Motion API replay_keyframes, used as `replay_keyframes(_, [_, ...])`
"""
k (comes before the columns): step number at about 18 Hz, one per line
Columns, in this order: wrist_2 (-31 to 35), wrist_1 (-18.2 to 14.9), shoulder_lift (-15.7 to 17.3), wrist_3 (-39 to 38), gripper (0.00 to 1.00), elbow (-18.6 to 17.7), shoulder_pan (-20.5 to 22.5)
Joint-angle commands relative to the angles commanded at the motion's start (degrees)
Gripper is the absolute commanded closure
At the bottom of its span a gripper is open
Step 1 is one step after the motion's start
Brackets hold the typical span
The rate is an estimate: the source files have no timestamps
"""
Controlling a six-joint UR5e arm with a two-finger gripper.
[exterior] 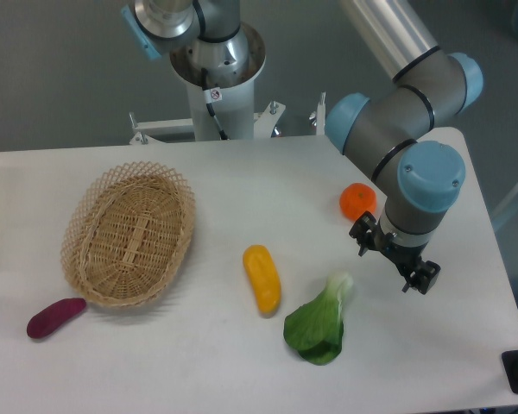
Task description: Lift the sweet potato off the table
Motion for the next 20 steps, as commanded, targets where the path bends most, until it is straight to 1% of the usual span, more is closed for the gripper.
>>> replay_keyframes(7, [0.0,-0.2,-0.1,0.0,0.00,0.3,-0.1])
replay_keyframes(8, [-0.8,-0.2,-0.2,-0.7,0.00,0.4,-0.1])
replay_keyframes(10, [-5.2,-0.2,-0.2,-1.7,0.00,0.9,0.0])
replay_keyframes(11, [-6.3,-0.3,-0.1,-2.6,0.00,0.8,-0.1])
replay_keyframes(14, [-6.9,-0.3,-0.1,-5.4,0.00,0.5,-0.4])
replay_keyframes(17, [-6.8,-0.2,-0.4,-6.8,0.00,0.5,-3.3])
replay_keyframes(20, [-7.1,-0.1,-0.8,-12.9,0.00,0.8,-6.4])
